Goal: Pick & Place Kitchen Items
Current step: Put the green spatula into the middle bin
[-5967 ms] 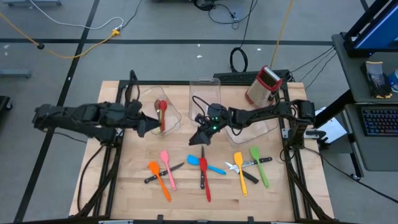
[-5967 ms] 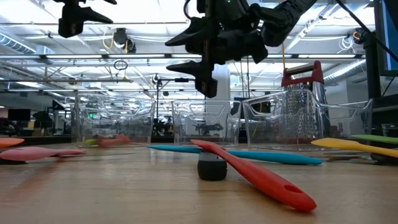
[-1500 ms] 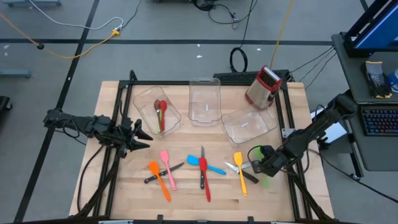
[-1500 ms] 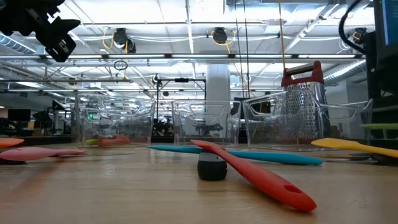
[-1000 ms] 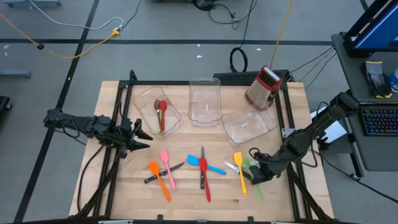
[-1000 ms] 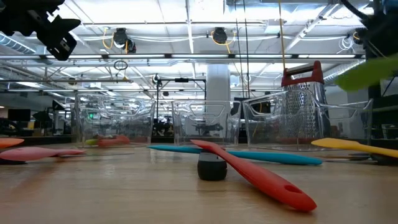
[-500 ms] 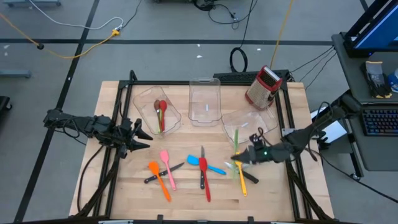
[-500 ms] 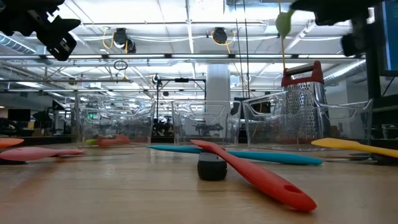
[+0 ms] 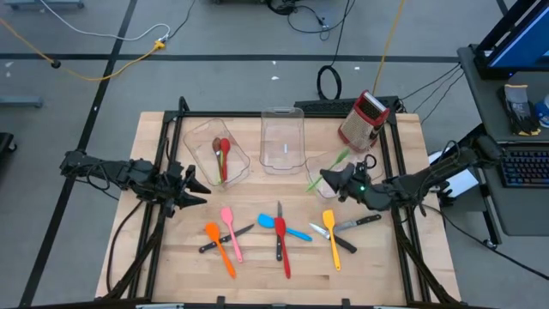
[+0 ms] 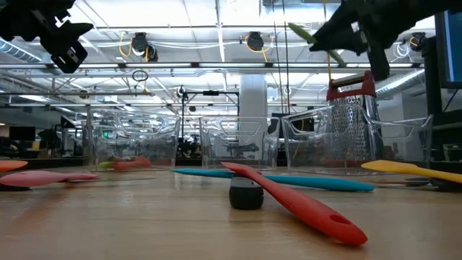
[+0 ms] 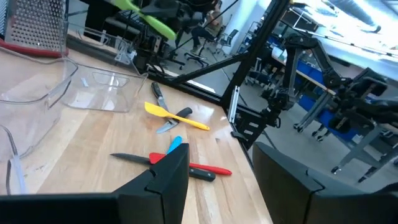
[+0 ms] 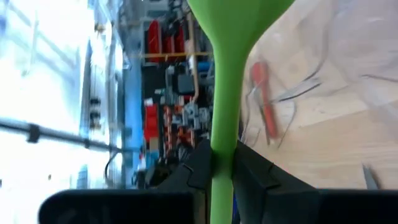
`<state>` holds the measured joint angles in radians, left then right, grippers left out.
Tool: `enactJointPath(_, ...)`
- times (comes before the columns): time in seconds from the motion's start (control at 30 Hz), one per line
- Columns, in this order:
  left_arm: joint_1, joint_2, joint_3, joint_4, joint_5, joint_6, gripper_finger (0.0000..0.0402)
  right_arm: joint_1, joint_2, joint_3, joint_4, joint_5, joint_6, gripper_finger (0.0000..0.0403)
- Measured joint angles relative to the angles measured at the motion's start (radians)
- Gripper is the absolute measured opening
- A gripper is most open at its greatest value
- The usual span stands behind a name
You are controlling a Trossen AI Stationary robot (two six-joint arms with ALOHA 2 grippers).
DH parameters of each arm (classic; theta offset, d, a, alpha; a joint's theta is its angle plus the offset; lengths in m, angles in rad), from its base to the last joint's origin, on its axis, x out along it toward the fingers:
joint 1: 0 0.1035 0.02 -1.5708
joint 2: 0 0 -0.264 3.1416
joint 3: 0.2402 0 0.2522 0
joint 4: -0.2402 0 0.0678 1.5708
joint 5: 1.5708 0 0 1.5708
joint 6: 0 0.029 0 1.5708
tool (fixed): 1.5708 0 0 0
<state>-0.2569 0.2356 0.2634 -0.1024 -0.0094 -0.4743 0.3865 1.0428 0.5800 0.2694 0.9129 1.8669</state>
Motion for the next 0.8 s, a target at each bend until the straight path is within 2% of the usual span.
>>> enactJointPath(0.2, 0.0, 0.0, 0.0, 0.0, 0.0, -0.002, 0.0182, -0.028, 0.0, 0.0, -0.143, -0.007, 0.216, 0.0029)
enactJointPath(0.4, 0.0, 0.0, 0.0, 0.0, 0.0, 0.008, 0.0182, -0.066, -0.032, 0.0, -0.234, -0.106, 0.316, 0.0038)
enactJointPath(0.57, 0.0, 0.0, 0.0, 0.001, -0.007, 0.035, 0.0182, -0.102, -0.1, 0.0, -0.236, -0.132, 0.18, 0.003)
enactJointPath(0.67, 0.0, 0.0, 0.0, 0.001, -0.069, 0.047, 0.0182, -0.133, -0.132, 0.0, -0.231, -0.143, 0.097, 0.0029)
enactJointPath(0.8, 0.0, 0.0, 0.0, 0.003, -0.167, 0.033, 0.0182, -0.202, -0.139, 0.0, -0.153, -0.221, -0.054, 0.0029)
